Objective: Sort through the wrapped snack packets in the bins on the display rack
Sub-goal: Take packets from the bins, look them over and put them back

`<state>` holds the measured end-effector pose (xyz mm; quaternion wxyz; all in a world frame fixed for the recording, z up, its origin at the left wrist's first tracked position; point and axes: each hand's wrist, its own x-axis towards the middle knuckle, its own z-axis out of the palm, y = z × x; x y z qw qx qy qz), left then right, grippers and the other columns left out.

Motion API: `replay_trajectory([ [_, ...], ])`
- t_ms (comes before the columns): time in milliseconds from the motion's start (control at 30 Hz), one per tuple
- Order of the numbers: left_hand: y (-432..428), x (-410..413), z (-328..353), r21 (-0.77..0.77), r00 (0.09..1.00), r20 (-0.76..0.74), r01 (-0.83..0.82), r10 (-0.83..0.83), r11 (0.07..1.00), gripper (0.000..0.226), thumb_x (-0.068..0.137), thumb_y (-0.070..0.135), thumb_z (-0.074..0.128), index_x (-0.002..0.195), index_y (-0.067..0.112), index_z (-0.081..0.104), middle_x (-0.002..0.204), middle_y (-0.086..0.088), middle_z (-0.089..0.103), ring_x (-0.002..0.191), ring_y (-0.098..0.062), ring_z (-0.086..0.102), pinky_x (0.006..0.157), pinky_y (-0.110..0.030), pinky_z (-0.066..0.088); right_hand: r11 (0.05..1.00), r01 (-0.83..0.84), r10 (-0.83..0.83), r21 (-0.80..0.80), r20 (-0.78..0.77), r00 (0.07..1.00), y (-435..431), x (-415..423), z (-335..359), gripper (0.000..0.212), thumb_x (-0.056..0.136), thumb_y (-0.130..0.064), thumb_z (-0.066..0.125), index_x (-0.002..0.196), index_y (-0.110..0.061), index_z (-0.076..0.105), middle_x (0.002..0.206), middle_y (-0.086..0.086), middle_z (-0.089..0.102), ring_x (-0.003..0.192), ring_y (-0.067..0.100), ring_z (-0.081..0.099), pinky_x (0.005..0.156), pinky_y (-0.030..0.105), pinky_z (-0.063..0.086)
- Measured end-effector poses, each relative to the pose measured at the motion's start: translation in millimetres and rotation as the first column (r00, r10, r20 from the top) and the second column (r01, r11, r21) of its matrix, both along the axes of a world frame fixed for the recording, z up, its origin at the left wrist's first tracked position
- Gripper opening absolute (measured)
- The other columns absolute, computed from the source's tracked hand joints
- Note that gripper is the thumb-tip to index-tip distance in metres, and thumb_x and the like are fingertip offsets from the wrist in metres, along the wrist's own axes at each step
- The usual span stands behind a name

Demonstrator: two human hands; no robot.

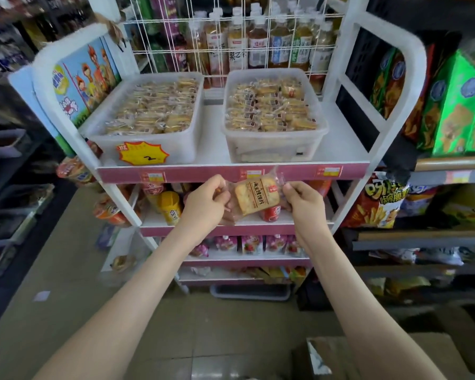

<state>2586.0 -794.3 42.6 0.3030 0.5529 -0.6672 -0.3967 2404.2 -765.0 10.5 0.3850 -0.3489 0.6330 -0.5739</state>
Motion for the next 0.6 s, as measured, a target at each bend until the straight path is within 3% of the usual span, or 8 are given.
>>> replay_trajectory([
  [167,0,17,-4,0.008,0.999,-0.038,-0.007,0.007,1.0,0.025,0.101,0.012,0.044,0.077,0.022,0.044,0.091,-0.016,0.064,0.066,-0.03,0.071,0.066,-0.056,0.058,0.999,-0.006,0.006,-0.036,0.014,1.0,2,18,3,0.02,0.098,-0.012,0.05,0.085,-0.011,0.065,0.078,0.001,0.065,0.066,0.005,0.056,0.056,0.013,0.045],
  [300,3,23,3,0.074,0.999,0.044,-0.034,0.031,0.997,0.013,0.101,0.026,0.046,0.092,0.018,0.05,0.094,-0.004,0.065,0.075,-0.011,0.07,0.074,-0.036,0.059,0.996,0.054,-0.057,-0.065,-0.047,0.997,3,30,11,0.021,0.098,-0.014,0.049,0.083,-0.017,0.062,0.078,0.0,0.064,0.071,0.011,0.055,0.06,0.019,0.046],
  [367,11,21,8,0.2,0.997,0.08,-0.017,0.001,0.98,0.026,0.099,0.044,0.044,0.105,0.02,0.052,0.106,0.001,0.062,0.096,-0.013,0.065,0.09,-0.041,0.053,0.985,0.077,-0.102,-0.152,-0.165,0.981,5,35,15,0.022,0.098,-0.012,0.047,0.082,-0.02,0.059,0.079,-0.003,0.06,0.074,0.009,0.053,0.066,0.022,0.045],
  [433,24,14,16,0.333,0.991,-0.117,0.1,-0.064,0.937,0.046,0.094,0.055,0.043,0.129,0.025,0.044,0.121,0.005,0.057,0.113,-0.015,0.057,0.103,-0.045,0.045,0.96,0.018,-0.111,-0.28,-0.323,0.94,8,43,17,0.023,0.096,-0.006,0.046,0.08,-0.019,0.054,0.078,-0.005,0.055,0.077,0.012,0.051,0.07,0.027,0.044],
  [500,33,3,23,0.37,0.874,-0.486,0.227,-0.021,0.901,0.056,0.089,0.054,0.05,0.136,0.027,0.037,0.123,0.004,0.055,0.115,-0.015,0.055,0.103,-0.04,0.045,0.921,-0.116,-0.108,-0.371,-0.531,0.84,10,56,12,0.019,0.091,-0.001,0.044,0.079,-0.013,0.053,0.076,-0.006,0.049,0.077,0.018,0.047,0.071,0.034,0.04],
  [533,34,-2,22,0.348,0.804,-0.594,0.237,0.018,0.907,0.058,0.086,0.052,0.054,0.135,0.025,0.037,0.12,0.003,0.056,0.112,-0.014,0.057,0.1,-0.036,0.047,0.904,-0.184,-0.106,-0.386,-0.619,0.778,11,63,8,0.017,0.087,0.001,0.043,0.081,-0.01,0.055,0.076,-0.005,0.047,0.077,0.018,0.043,0.072,0.035,0.036],
  [600,37,-13,21,0.268,0.768,-0.637,0.143,0.064,0.953,0.05,0.091,0.042,0.056,0.133,0.022,0.038,0.121,0.001,0.057,0.113,-0.013,0.058,0.095,-0.033,0.051,0.878,-0.284,-0.084,-0.385,-0.707,0.702,13,72,4,0.02,0.083,0.006,0.042,0.086,-0.007,0.057,0.078,-0.002,0.047,0.077,0.015,0.039,0.072,0.032,0.028],
])
